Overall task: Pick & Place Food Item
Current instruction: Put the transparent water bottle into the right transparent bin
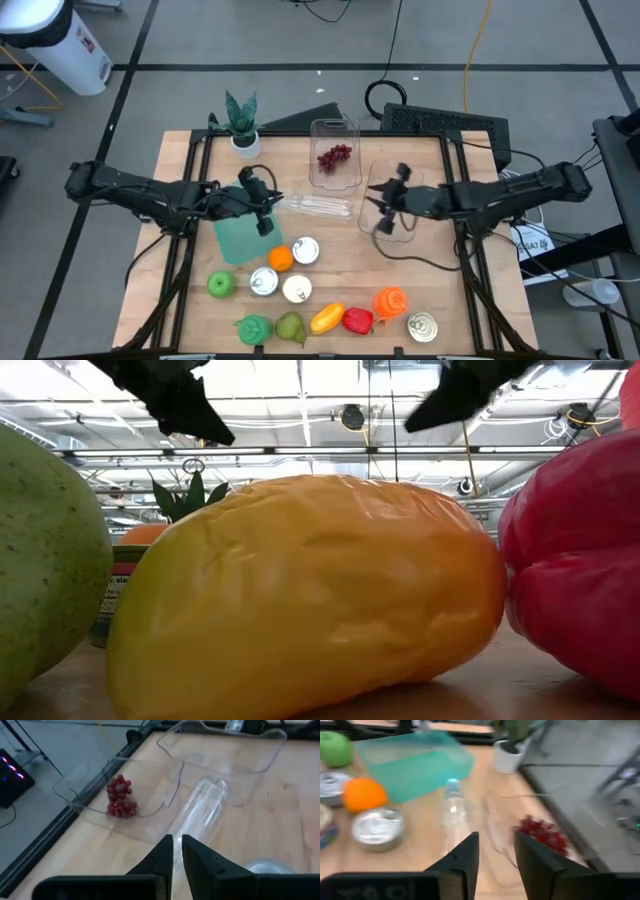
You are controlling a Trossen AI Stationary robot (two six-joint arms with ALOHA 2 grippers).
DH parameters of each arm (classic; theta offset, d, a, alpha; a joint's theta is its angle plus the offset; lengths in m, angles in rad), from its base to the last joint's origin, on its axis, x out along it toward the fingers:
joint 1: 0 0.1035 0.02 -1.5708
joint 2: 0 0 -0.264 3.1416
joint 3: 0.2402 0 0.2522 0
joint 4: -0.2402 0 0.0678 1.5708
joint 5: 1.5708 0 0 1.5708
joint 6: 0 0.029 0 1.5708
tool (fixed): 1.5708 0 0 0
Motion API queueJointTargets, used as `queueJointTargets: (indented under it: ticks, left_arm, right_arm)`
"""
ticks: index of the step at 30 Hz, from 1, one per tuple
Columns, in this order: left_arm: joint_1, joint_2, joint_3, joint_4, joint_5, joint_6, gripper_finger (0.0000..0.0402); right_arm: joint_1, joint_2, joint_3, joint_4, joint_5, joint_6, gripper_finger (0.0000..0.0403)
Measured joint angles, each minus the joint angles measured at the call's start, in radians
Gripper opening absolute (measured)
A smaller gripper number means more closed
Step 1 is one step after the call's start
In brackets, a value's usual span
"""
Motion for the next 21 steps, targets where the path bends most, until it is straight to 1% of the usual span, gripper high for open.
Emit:
queueJointTargets:
  ticks: [5, 8, 10, 15, 18, 21]
  left_arm:
    - [0.039, 0.038, -0.001, -0.010, -0.001, -0.017, 0.0051]
    - [0.051, 0.041, 0.001, -0.011, -0.005, -0.023, 0.0051]
    - [0.055, 0.041, 0.001, -0.011, -0.005, -0.016, 0.0051]
    - [0.057, 0.037, 0.001, -0.021, -0.006, 0.011, 0.0051]
    - [0.057, 0.011, 0.001, -0.047, -0.014, 0.020, 0.0051]
    - [0.057, -0.025, 0.001, -0.072, -0.016, 0.013, 0.0051]
  right_arm:
    - [-0.063, 0.210, 0.189, -0.104, -0.193, -0.046, 0.0116]
    - [-0.101, 0.314, 0.255, -0.117, -0.296, -0.083, 0.0103]
    - [-0.126, 0.375, 0.286, -0.124, -0.345, -0.112, 0.0095]
    - [-0.186, 0.509, 0.389, -0.145, -0.355, -0.169, 0.0089]
    - [-0.230, 0.581, 0.514, -0.206, -0.382, -0.181, 0.0098]
    - [-0.254, 0.653, 0.655, -0.278, -0.403, -0.245, 0.0112]
